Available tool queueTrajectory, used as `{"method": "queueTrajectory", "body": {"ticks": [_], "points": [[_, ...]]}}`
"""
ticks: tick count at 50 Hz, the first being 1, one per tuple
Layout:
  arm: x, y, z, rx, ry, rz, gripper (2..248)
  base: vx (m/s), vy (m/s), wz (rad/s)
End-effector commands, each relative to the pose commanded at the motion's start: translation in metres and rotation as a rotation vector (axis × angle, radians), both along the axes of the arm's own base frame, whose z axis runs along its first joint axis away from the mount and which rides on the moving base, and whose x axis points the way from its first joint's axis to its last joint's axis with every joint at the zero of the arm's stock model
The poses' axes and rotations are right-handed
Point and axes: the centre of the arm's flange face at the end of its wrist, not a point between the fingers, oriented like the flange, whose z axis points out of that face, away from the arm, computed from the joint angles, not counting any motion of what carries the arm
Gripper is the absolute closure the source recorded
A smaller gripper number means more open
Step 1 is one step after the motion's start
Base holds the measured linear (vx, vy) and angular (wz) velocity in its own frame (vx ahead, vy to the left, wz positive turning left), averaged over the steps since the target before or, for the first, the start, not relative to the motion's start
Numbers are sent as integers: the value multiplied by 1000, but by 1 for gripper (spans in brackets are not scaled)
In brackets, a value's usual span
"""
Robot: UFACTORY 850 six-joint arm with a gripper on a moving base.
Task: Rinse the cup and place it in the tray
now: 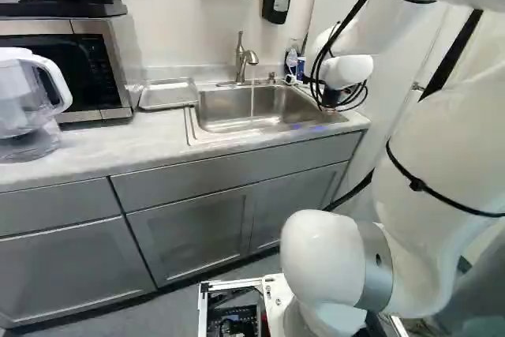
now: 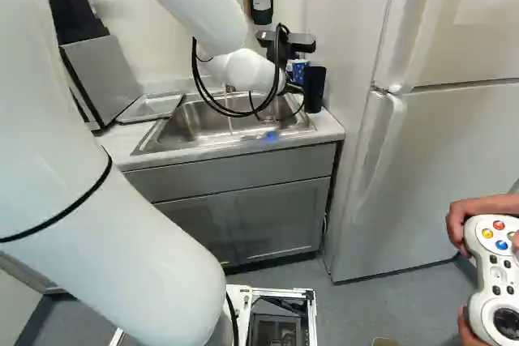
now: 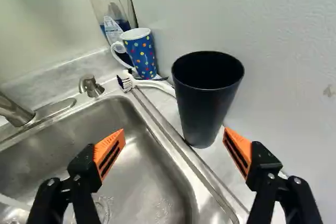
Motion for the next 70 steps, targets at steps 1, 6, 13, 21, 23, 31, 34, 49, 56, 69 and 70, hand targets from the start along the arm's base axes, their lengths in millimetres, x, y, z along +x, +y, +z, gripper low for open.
{"method": "queueTrajectory", "body": {"ticks": [1,6,13,21,23,31,34,49,56,69,70], "points": [[0,0,-1,3,0,-3,3,0,0,0],[1,-2,-3,16,-5,-19,3,0,0,0],[1,-3,-2,30,-20,-40,3,0,0,0],[1,-4,-1,44,-42,-65,3,0,0,0],[1,-5,-1,47,-48,-71,3,0,0,0],[0,-6,1,60,-73,-97,3,0,0,0],[0,-7,1,64,-82,-107,3,0,0,0],[0,-10,3,88,-123,-156,3,0,0,0],[-1,-11,4,106,-133,-179,3,0,0,0],[-2,-13,4,112,-139,-210,3,0,0,0],[-2,-13,4,107,-137,-210,3,0,0,0]]}}
